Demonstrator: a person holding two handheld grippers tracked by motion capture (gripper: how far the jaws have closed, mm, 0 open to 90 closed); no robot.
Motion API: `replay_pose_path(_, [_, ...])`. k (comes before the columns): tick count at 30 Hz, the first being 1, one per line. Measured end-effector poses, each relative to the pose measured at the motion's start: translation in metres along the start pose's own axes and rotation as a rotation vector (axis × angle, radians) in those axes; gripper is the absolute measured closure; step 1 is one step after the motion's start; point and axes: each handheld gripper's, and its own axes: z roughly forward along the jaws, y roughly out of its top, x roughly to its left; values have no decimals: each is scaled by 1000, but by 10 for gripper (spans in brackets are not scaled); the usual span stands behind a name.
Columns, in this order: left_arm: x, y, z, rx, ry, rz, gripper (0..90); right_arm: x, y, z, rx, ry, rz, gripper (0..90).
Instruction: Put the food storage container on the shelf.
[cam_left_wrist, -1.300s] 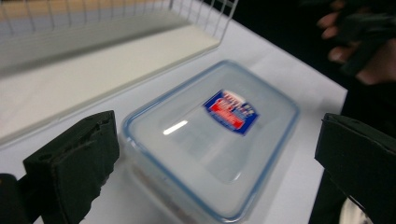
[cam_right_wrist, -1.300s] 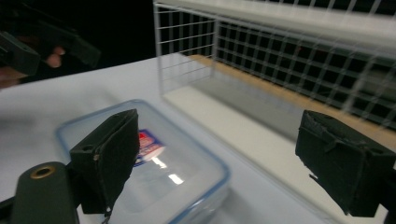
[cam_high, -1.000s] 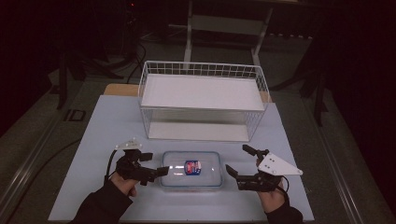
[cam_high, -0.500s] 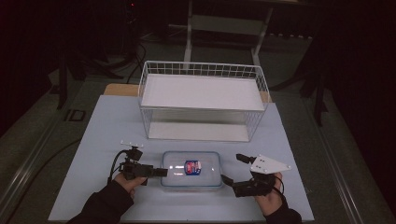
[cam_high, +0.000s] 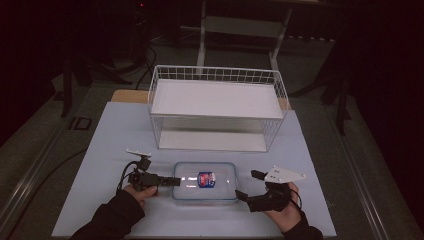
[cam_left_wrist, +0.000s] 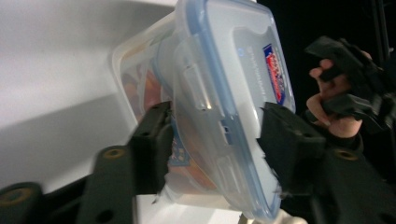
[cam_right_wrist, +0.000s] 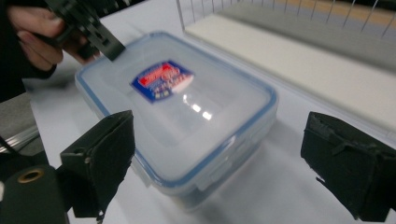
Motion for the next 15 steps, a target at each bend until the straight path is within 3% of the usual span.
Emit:
replay_pose_path(4, [-2,-1,0,2,9,16,492,-6,-4,6,36,38,75,133])
replay_pose_path(9, [-11,-4,-3,6,20,86,515,-14,-7,13,66,84,184,151])
replay_pose_path(13, [-15,-8,-6,4,24,119,539,-18,-8,17,79,106,234,154])
replay_pose_path(15, [-18,-10,-8,4,22,142,547,-22,-11,22,91,155,302,176])
